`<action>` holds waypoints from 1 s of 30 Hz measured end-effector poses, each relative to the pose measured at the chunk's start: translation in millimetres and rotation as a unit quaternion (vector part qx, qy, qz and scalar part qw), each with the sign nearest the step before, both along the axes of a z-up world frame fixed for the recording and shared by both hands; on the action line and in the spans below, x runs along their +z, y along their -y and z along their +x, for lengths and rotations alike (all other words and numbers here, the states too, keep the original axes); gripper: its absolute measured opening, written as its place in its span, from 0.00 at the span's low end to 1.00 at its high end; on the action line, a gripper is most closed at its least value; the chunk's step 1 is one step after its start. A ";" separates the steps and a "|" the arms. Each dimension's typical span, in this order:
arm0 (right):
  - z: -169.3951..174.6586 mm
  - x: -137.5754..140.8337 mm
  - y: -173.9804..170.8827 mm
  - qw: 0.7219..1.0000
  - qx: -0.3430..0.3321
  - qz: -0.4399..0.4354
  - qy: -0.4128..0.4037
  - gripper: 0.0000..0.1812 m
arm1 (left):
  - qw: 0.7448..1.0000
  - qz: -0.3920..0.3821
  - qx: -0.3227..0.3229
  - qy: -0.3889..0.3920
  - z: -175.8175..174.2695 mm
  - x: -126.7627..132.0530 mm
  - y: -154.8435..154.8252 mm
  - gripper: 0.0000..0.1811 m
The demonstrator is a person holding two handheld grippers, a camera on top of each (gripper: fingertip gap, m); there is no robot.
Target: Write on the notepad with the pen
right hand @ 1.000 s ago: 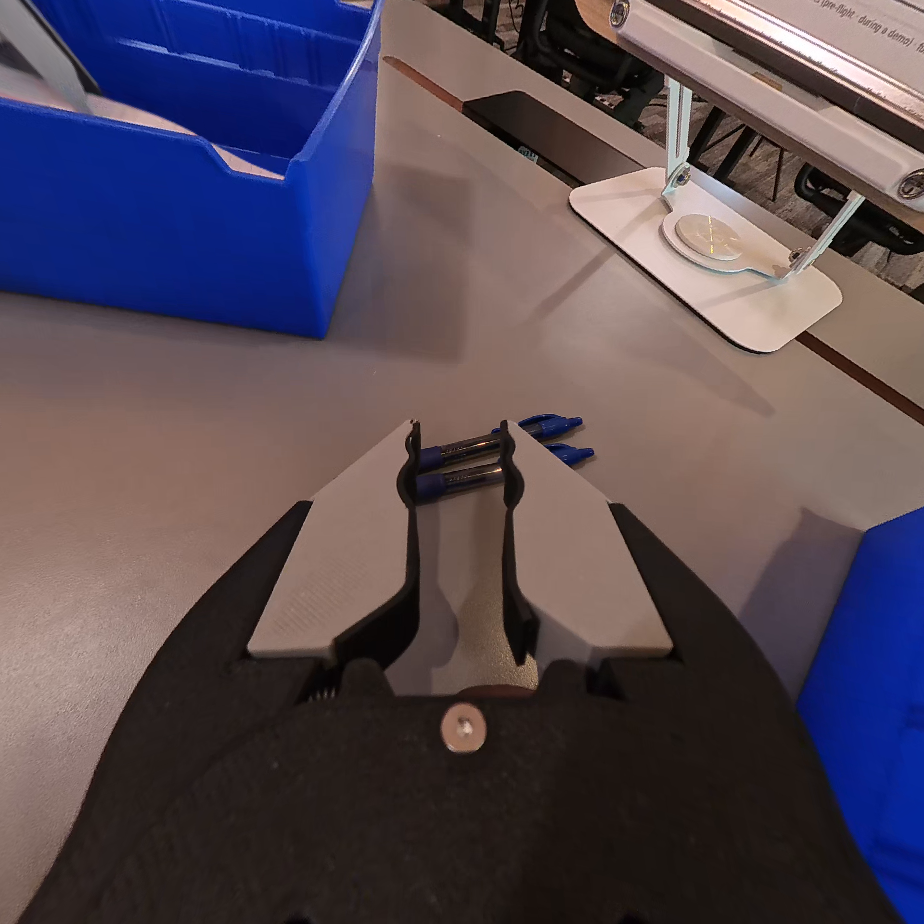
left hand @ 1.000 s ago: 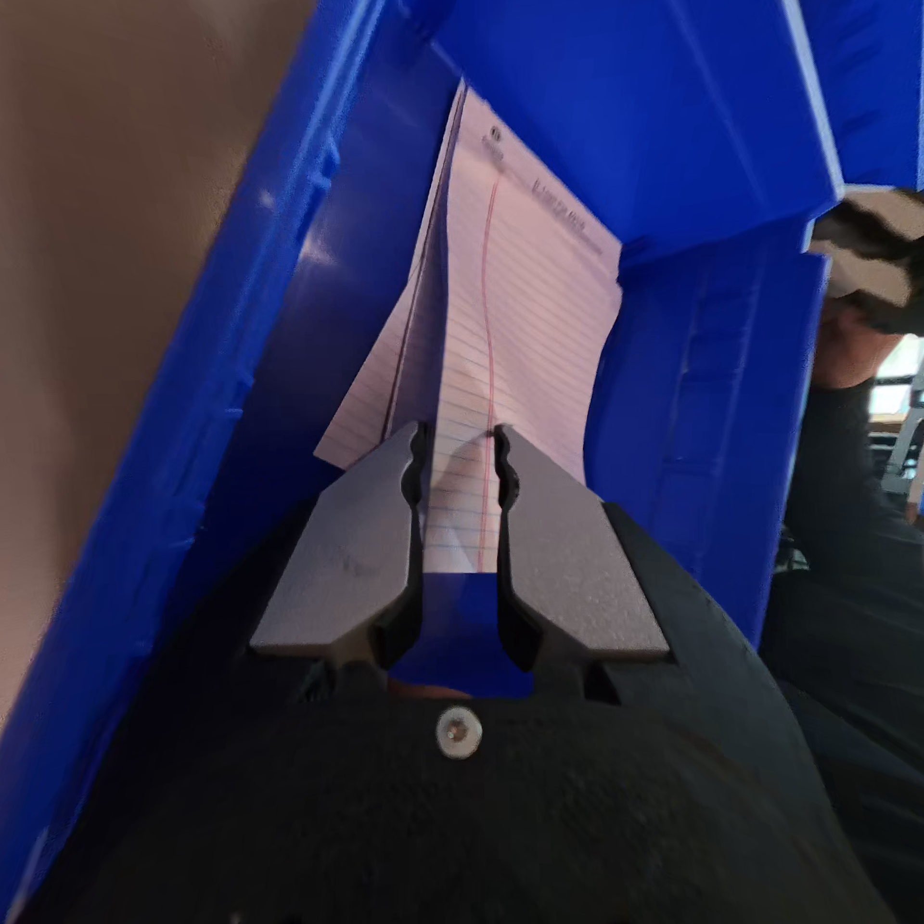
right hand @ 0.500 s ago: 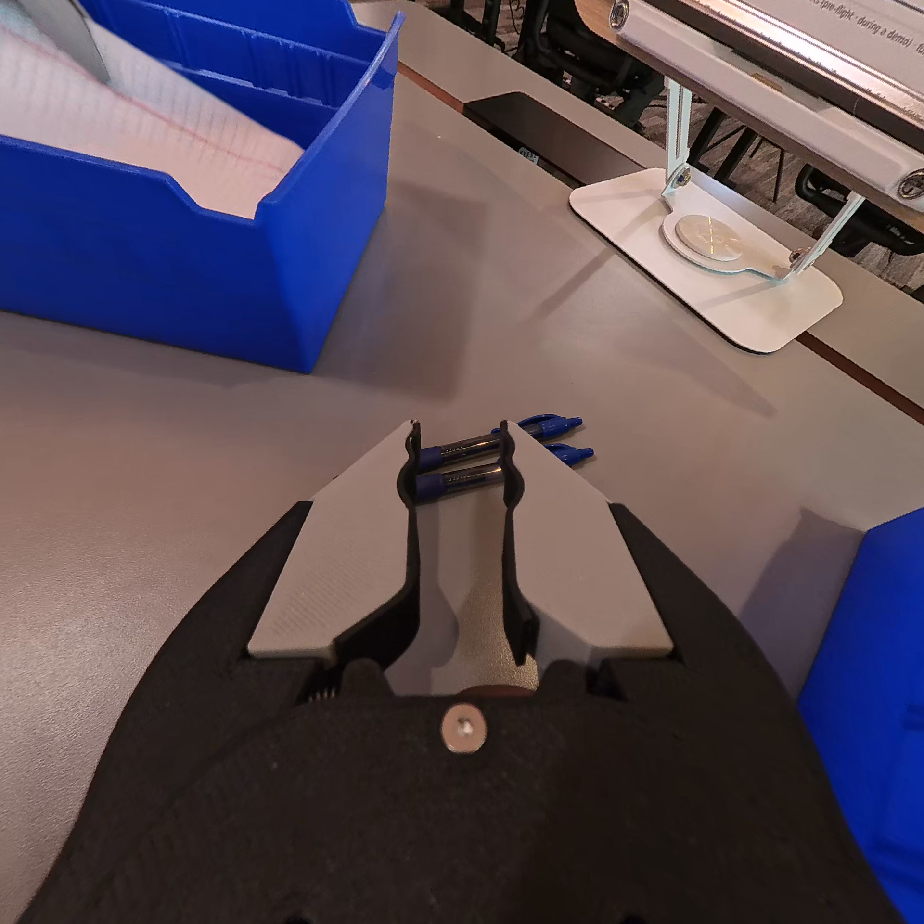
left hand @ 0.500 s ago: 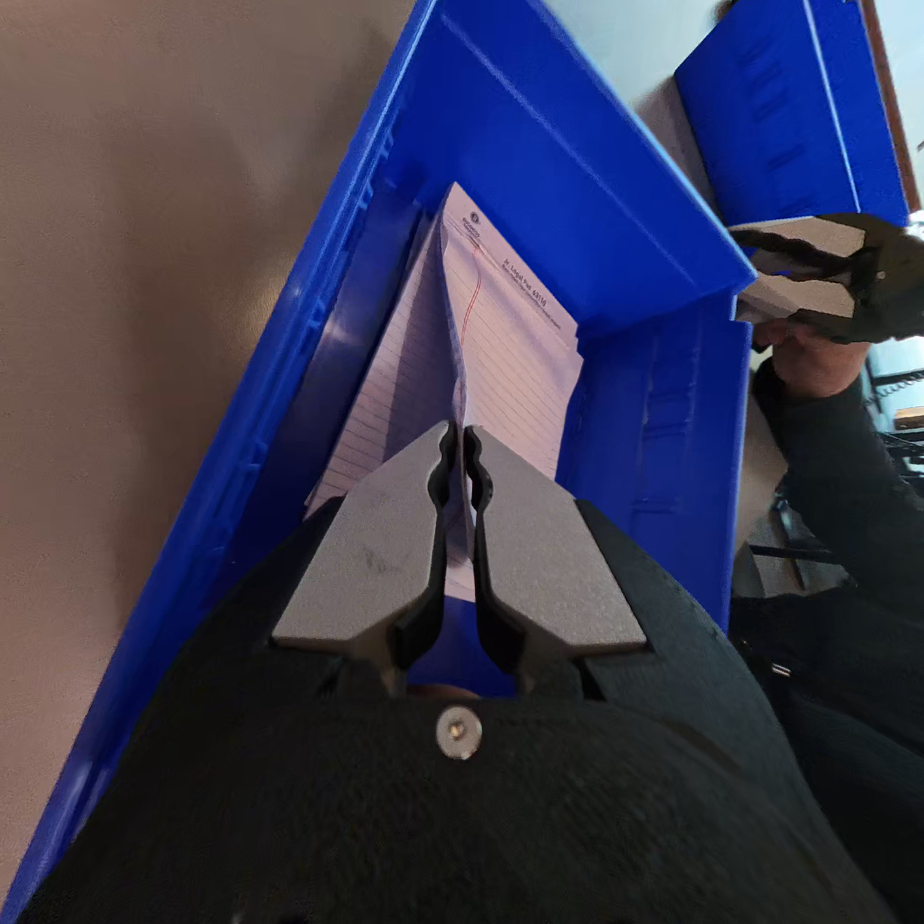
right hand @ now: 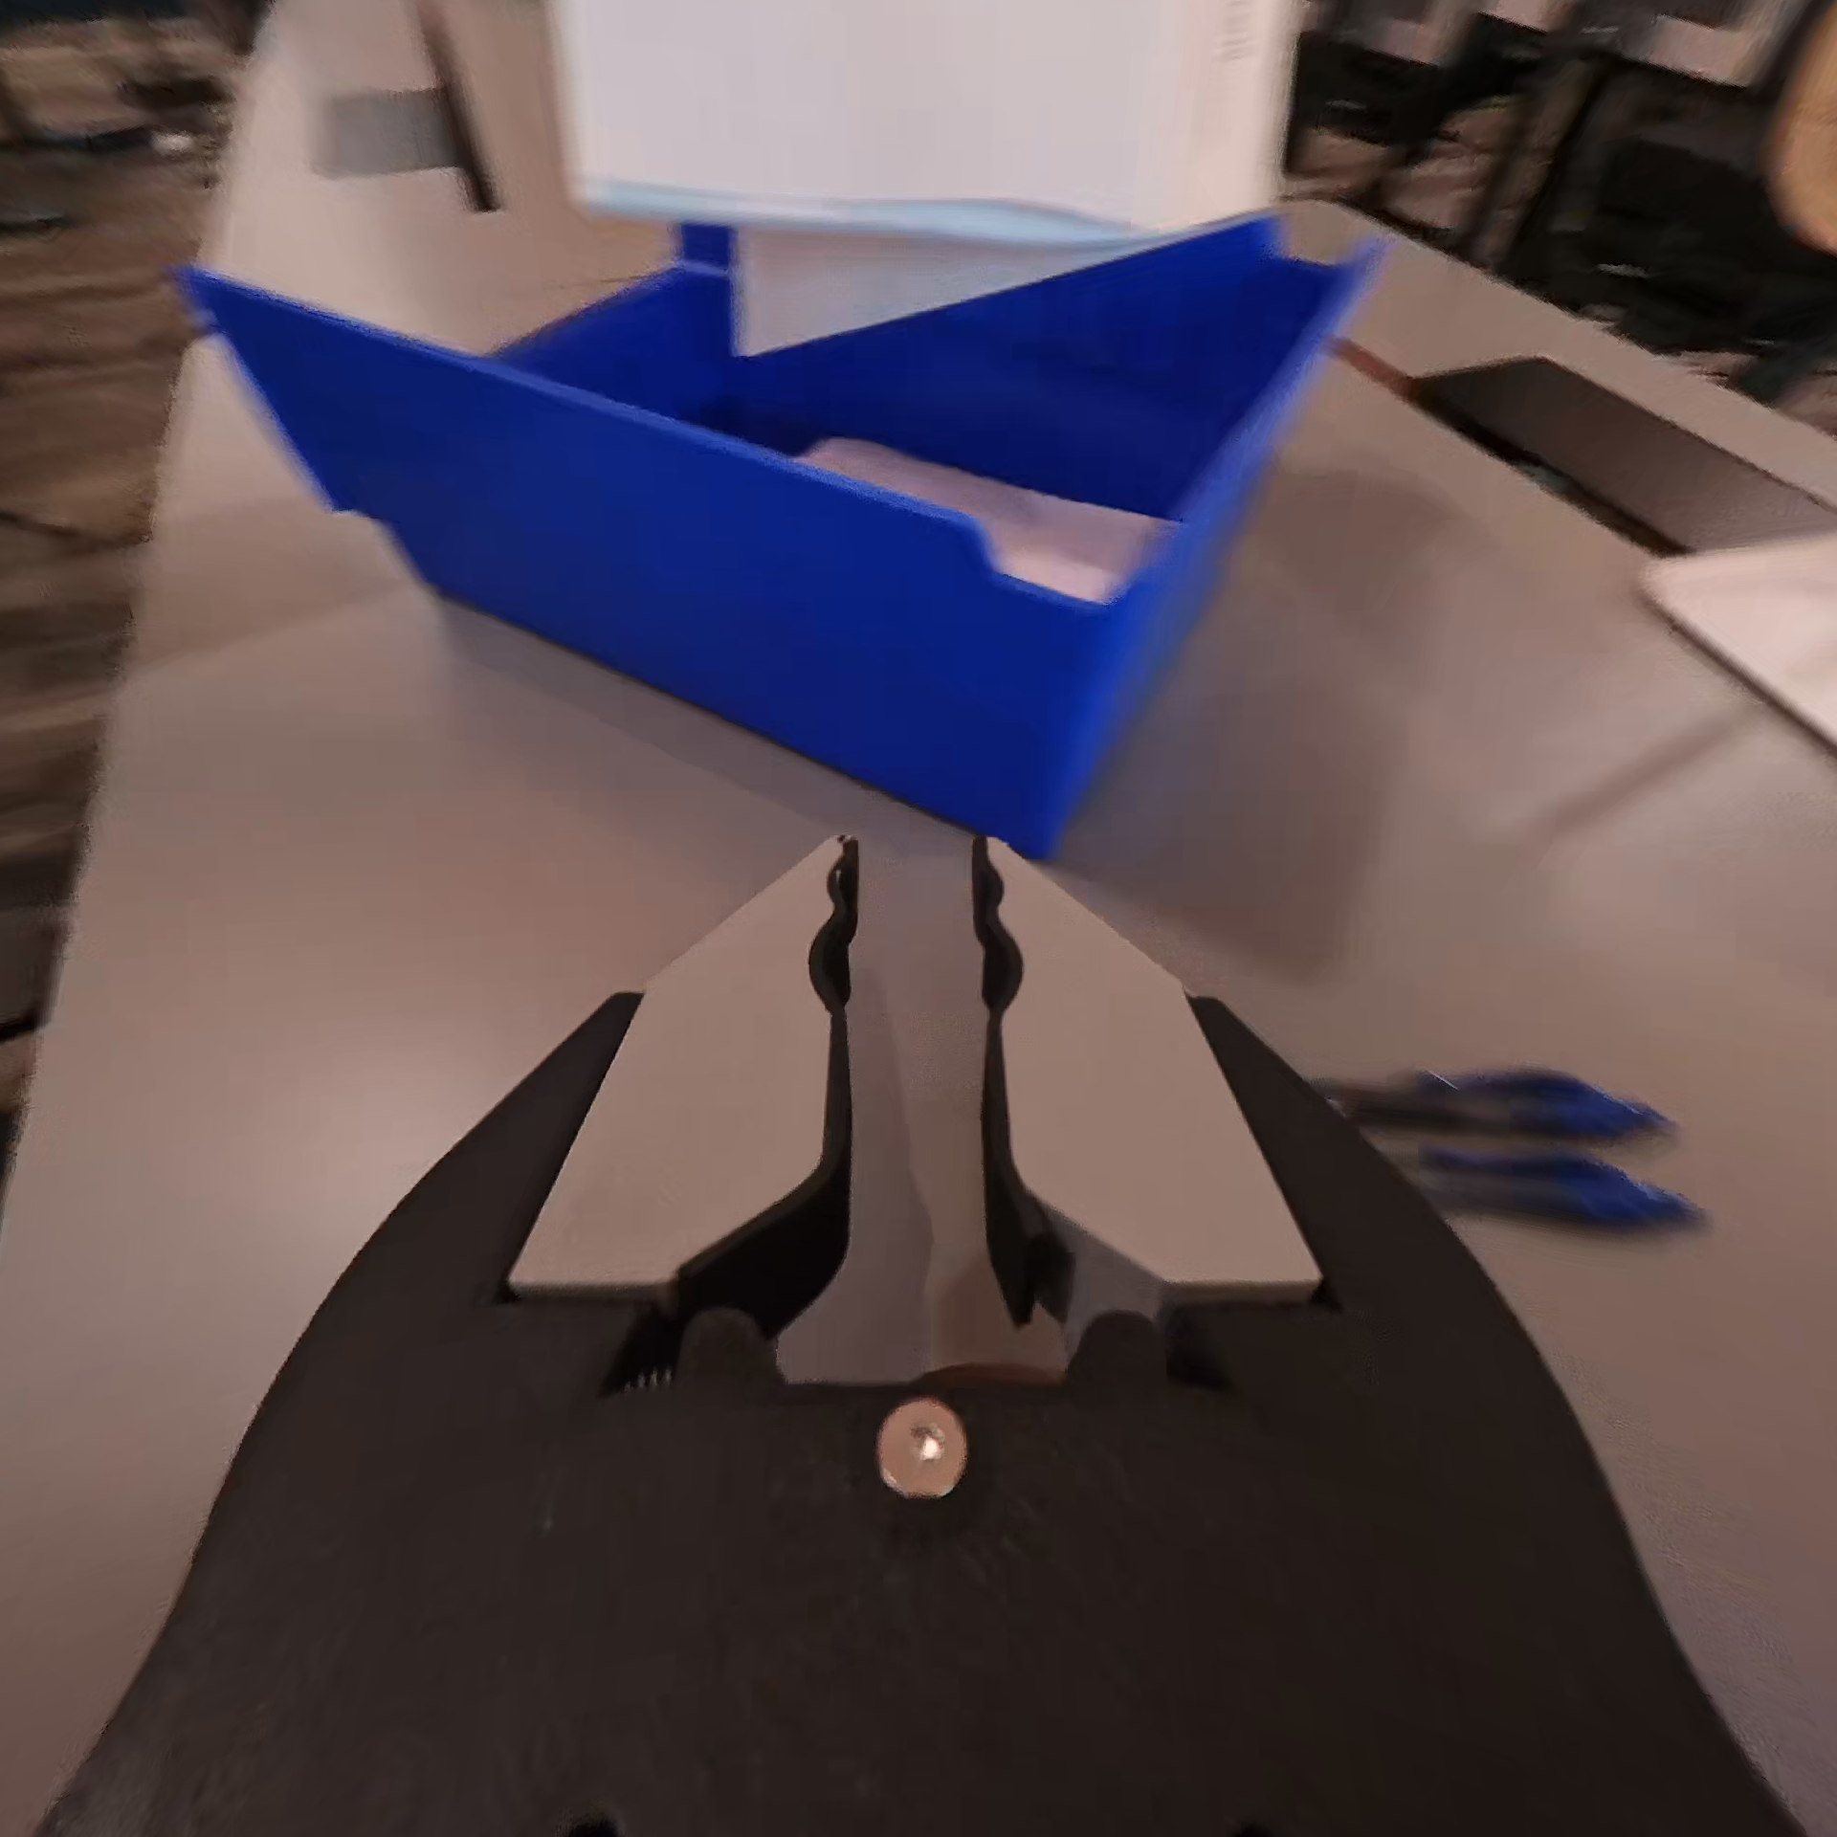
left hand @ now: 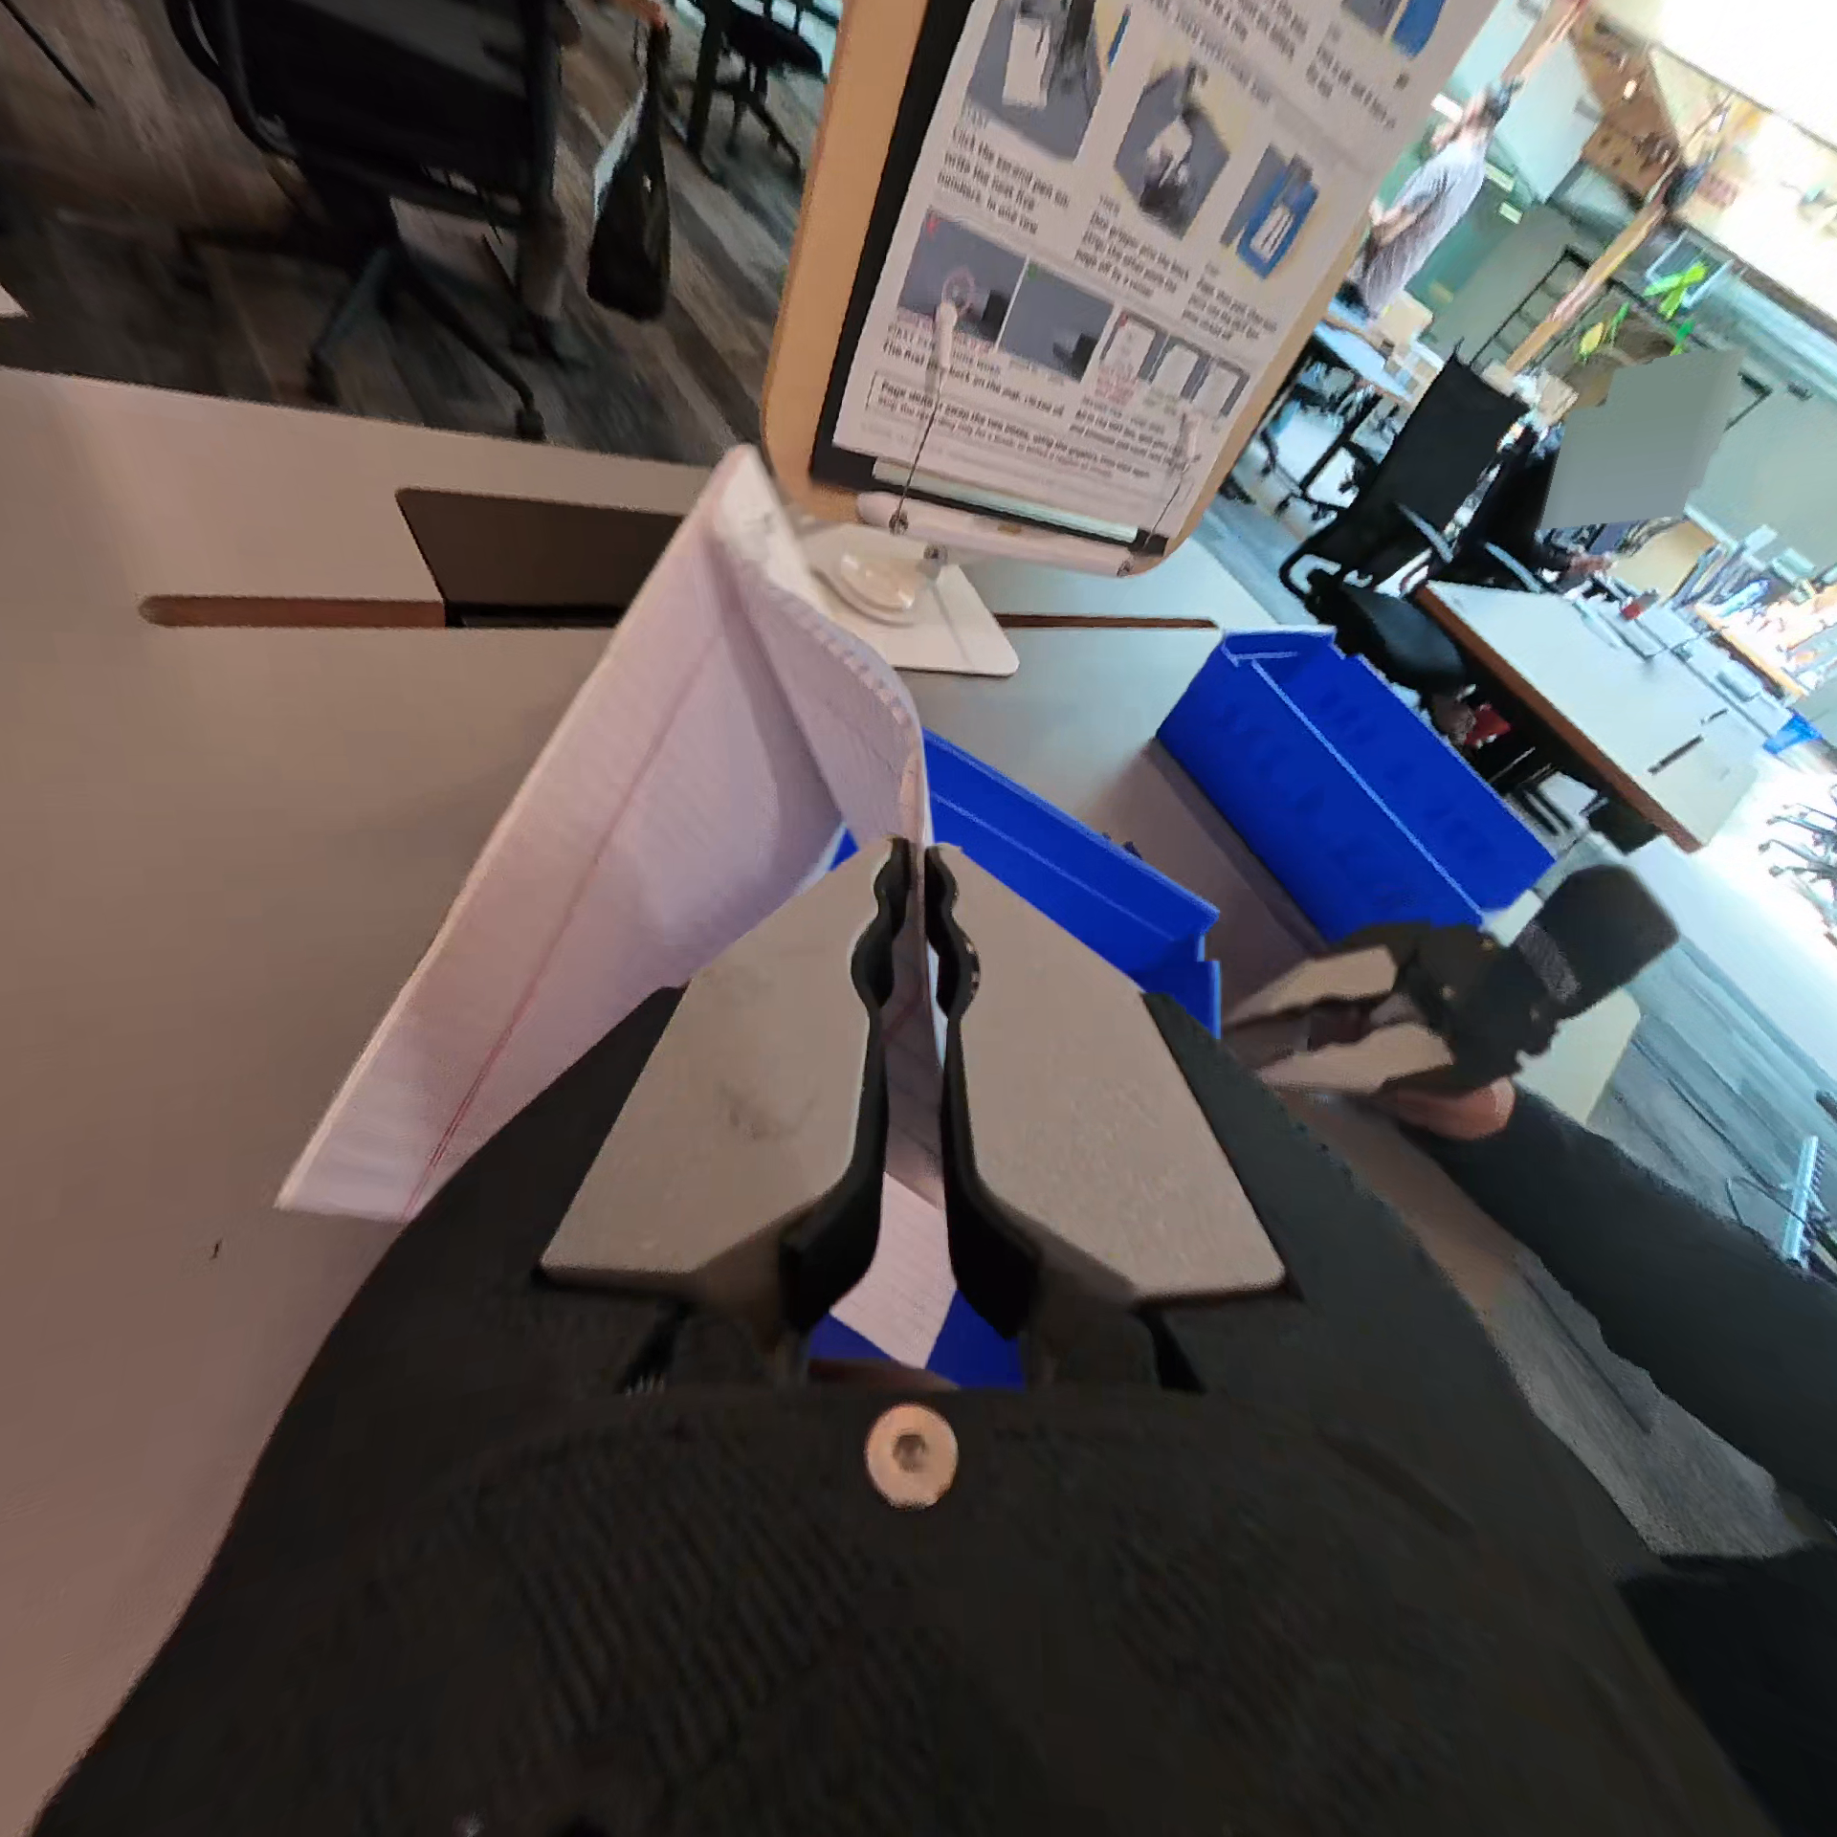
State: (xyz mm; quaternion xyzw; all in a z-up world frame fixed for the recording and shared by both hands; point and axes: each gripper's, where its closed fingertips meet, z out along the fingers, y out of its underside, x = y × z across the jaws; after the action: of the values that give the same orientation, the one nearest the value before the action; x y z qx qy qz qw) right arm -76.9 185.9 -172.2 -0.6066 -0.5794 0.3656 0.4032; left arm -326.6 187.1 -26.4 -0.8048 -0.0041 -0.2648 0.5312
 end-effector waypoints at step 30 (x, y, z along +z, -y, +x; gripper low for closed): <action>-122.4 37.2 11.1 0.967 0.012 -0.246 -0.058 0.13 | 0.957 0.212 -0.183 0.076 115.3 132.7 97.4 0.00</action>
State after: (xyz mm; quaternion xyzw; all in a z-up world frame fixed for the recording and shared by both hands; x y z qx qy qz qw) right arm -199.3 174.8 -135.0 -0.6582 -0.4539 0.5365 0.2700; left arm -211.3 89.7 106.4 -0.6378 0.1587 -0.4129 0.6305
